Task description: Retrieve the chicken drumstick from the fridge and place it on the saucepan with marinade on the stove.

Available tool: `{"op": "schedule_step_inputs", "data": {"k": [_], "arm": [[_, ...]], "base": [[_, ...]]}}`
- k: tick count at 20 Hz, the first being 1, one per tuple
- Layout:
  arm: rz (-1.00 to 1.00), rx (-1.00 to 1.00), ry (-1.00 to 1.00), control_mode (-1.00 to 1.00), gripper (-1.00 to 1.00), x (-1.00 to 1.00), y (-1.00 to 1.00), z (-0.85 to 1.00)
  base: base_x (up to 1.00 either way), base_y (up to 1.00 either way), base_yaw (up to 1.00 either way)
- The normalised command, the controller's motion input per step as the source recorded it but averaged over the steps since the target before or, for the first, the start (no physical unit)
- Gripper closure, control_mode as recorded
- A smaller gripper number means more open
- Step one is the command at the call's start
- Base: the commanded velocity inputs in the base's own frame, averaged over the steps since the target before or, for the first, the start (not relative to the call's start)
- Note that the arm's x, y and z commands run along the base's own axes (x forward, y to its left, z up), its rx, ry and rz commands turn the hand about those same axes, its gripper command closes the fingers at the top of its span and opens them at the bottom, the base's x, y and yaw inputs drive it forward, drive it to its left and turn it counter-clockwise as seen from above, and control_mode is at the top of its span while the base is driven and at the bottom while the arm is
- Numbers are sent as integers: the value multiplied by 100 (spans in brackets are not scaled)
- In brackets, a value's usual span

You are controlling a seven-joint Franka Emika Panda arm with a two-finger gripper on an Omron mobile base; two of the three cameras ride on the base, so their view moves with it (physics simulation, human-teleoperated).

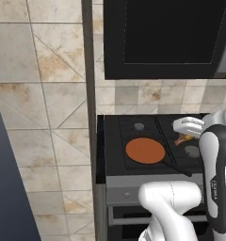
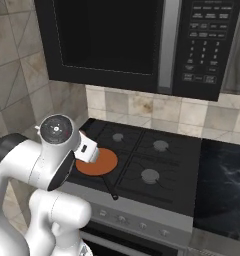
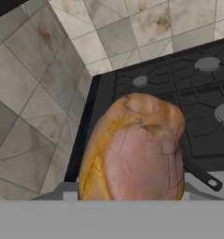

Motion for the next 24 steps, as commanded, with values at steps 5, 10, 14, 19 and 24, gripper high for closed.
{"op": "schedule_step_inputs", "data": {"k": [5, 10, 14, 19, 24], "arm": [[0, 0, 0, 100, 100, 0, 0, 0], [0, 0, 0, 100, 100, 0, 0, 0], [0, 0, 0, 100, 100, 0, 0, 0], [0, 0, 0, 100, 100, 0, 0, 0], [0, 0, 7, -100, 100, 28, 0, -20]], "base": [[54, 0, 0], [12, 0, 0], [5, 0, 0], [8, 0, 0], [0, 0, 0]]}}
